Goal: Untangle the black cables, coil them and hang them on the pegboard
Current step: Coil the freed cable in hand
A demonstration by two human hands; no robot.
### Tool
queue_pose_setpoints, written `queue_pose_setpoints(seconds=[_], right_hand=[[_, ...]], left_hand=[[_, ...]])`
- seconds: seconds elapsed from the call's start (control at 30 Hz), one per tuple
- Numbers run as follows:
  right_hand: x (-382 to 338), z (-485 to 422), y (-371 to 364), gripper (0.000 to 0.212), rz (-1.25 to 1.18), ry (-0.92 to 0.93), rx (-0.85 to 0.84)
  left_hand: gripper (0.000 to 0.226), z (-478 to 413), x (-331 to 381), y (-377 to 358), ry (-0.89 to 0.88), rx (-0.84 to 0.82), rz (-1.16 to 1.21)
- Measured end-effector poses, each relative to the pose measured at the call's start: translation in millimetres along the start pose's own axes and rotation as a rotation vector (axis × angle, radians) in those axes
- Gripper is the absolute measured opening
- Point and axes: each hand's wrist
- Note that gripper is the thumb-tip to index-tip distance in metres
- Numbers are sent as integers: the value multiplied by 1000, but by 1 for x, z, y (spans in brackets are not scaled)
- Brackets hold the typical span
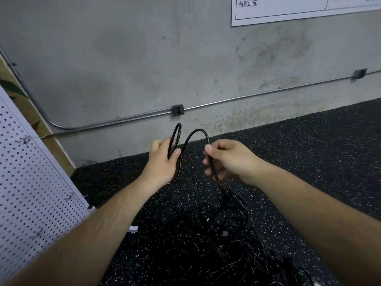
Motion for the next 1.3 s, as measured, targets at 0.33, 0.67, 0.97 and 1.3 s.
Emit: queue_pose_setpoints(seconds=[0.33,0.67,0.97,1.3], right_hand=[[-18,10,-25,23,-250,49,53],[-21,12,-29,10,-138,179,115],[-15,6,-3,30,223,211,39],[-10,-2,-7,10,70,143,112]], left_hand=[[32,9,20,-15,19,-173,379],[64,19,29,-25,60,-340,489],[31,17,32,-9,208,-353,684],[8,18,36,-8,244,-374,849]])
Point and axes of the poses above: each hand's wrist, its own z-axis away from the middle knuckle, its own y-axis out of the back of the hand, x = y × z, and after that the axes turned 8 degrees about x, right-handed
